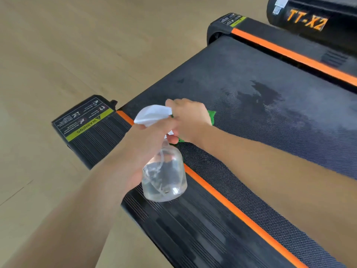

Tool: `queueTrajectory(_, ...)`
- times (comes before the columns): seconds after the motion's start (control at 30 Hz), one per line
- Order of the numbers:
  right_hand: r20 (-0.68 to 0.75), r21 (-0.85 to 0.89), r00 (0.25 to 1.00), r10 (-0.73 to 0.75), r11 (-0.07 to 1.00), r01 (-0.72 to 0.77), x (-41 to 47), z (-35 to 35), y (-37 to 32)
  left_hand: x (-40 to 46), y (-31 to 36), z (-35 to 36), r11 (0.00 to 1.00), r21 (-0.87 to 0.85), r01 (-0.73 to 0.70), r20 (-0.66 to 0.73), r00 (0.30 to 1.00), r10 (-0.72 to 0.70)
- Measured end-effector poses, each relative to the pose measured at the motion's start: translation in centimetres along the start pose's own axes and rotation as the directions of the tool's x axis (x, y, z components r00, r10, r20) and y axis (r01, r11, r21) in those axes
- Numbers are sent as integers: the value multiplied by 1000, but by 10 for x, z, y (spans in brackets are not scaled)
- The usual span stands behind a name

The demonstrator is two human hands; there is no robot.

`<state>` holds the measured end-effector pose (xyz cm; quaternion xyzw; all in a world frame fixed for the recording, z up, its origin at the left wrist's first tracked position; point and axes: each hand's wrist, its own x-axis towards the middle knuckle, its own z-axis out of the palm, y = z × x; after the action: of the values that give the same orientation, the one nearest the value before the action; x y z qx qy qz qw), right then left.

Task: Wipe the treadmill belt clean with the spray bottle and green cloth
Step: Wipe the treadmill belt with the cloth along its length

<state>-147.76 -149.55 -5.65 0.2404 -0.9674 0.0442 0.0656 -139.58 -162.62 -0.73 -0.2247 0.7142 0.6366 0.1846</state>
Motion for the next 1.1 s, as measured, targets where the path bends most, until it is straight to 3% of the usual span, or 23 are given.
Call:
queueTrajectory(0.1,-87,-3,996,33,999,-34,-25,1,-3,-1,1,0,1000,3,-31,0,1000,31)
queueTrajectory(0.2,-183,102,983,-15,994,34,-89,-2,5,-22,8,7,995,-87,-58,-5,998,57)
queueTrajectory(0.37,-187,109,944,-272,949,296,-128,-9,36,-28,10,29,996,-81,-45,62,997,50)
queueTrajectory(0.43,-177,10,965,-191,981,196,-102,-6,65,-21,8,41,999,-25,-33,79,996,35)
queueTrajectory(0.5,-171,-28,975,140,989,-147,-66,-6,110,-17,4,44,999,-18,-27,89,996,29)
queueTrajectory(0.57,-158,-15,894,420,904,-428,-44,-4,146,-13,0,45,999,-35,-40,94,995,43)
queueTrajectory(0.6,-164,-25,872,462,881,-472,-40,-1,150,-12,-1,46,998,-36,-54,99,993,57)
queueTrajectory(0.73,-148,23,921,360,932,-361,-89,-6,106,-9,3,60,997,-47,-67,107,992,71)
queueTrajectory(0.83,-148,63,972,181,983,-173,-158,-20,74,-7,10,77,997,-20,-73,123,990,75)
queueTrajectory(0.93,-143,70,989,-40,996,50,-182,-22,95,-7,14,90,996,-33,-78,142,987,82)
queueTrajectory(1.0,-169,8,984,47,999,-46,-160,-21,134,-10,11,93,996,-24,-89,159,983,91)
queueTrajectory(1.1,-177,-15,880,441,893,-451,-112,-18,188,-14,5,89,996,-36,-85,153,984,89)
